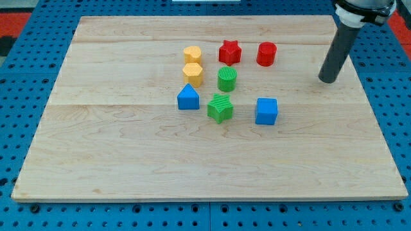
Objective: Push the red star into the red circle and green circle into the green star
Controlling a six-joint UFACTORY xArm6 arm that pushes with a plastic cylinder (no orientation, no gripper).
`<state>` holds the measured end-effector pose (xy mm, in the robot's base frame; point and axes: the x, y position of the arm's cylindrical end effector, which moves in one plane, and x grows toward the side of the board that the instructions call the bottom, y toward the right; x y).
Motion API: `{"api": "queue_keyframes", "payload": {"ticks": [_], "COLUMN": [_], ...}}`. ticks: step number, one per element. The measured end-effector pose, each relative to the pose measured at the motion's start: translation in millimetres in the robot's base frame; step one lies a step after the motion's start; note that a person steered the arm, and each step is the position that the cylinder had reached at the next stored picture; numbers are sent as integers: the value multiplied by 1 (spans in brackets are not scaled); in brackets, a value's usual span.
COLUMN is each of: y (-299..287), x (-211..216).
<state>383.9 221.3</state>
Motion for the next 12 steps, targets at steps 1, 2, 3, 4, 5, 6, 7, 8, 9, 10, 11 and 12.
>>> {"api": "queue_keyframes", "payload": {"ticks": [1,2,3,4,5,6,7,8,9,10,11,12], "y": [-19,-50,-91,-138,-184,-207,-214,-214,-207,-189,-154,-119], "x": [-15,-26,-13,-13,-14,-27,-45,-62,-70,-72,-72,-72]}}
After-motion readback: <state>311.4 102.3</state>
